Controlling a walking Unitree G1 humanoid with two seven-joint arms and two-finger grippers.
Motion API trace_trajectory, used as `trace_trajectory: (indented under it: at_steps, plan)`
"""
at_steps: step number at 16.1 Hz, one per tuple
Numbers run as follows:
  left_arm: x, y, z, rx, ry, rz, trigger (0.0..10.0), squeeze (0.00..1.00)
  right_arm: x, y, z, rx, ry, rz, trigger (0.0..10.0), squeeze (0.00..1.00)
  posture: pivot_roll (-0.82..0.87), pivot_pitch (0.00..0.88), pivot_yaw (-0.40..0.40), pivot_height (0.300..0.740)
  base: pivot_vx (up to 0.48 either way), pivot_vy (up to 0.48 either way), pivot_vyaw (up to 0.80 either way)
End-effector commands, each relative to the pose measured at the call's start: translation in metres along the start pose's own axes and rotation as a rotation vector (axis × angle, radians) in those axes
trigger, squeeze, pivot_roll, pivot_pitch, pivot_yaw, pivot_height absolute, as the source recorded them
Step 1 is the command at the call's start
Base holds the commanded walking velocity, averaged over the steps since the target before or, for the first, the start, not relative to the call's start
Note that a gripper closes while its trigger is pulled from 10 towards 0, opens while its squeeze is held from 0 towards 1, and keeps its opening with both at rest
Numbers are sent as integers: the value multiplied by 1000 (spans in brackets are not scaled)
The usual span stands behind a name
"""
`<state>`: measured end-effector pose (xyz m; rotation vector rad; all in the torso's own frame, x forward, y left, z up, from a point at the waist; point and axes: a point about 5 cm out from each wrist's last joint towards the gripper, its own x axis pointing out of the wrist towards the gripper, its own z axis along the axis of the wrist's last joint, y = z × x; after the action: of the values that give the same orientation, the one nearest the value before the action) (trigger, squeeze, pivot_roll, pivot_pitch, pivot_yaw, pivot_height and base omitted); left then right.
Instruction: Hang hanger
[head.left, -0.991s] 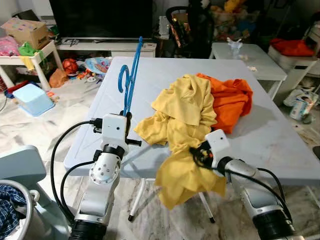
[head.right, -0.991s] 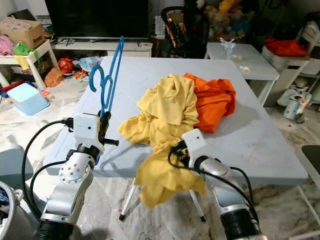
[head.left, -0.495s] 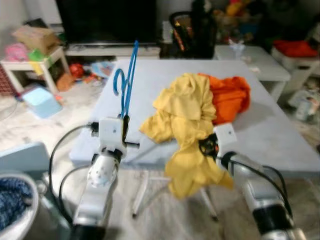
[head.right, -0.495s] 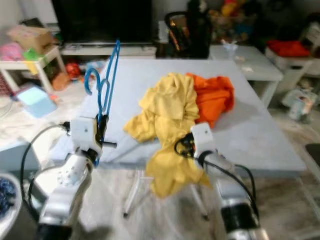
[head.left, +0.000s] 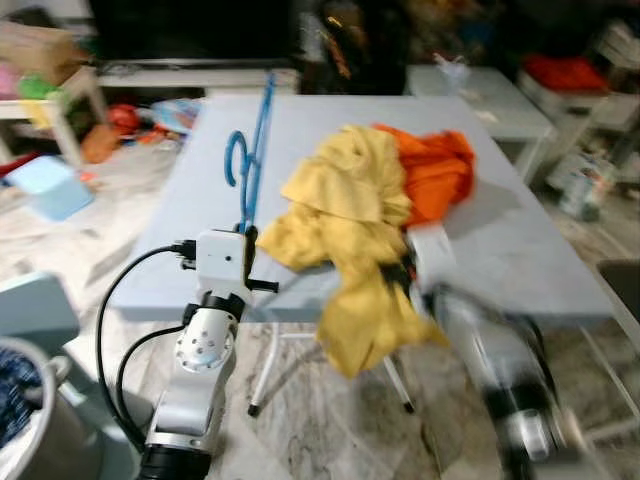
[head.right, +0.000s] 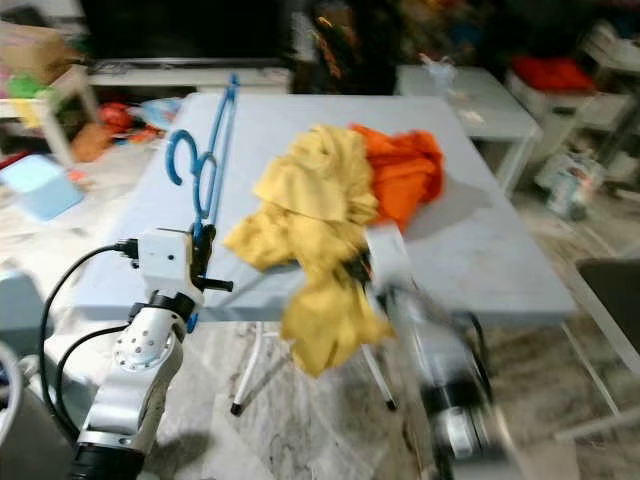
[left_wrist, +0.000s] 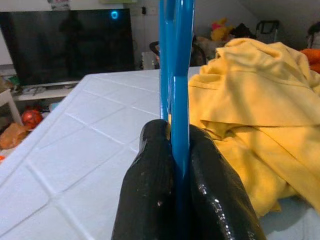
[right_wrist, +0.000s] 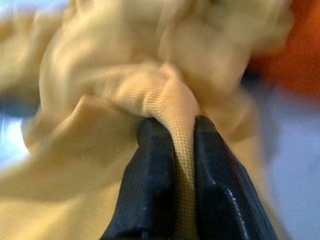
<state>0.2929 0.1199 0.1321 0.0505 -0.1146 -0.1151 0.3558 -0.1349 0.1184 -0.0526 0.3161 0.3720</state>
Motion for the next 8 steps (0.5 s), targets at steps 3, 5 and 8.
trace_trajectory:
  at_steps: [3, 5, 8]
  plan:
    - [0, 0, 3, 5, -17, 38, 10000, 0, 26, 9, 117, -50, -269, 27, 0, 0, -49, 0, -79, 740, 0, 0, 0]
    - [0, 2, 4, 8, -22, 65, 10000, 0, 20, 13, 184, -89, -427, -12, 0, 0, -37, 0, -96, 740, 0, 0, 0]
    - [0, 6, 6, 15, -36, 101, 10000, 0, -25, -3, 276, -10, -807, -176, 0, 0, -19, 0, -122, 740, 0, 0, 0]
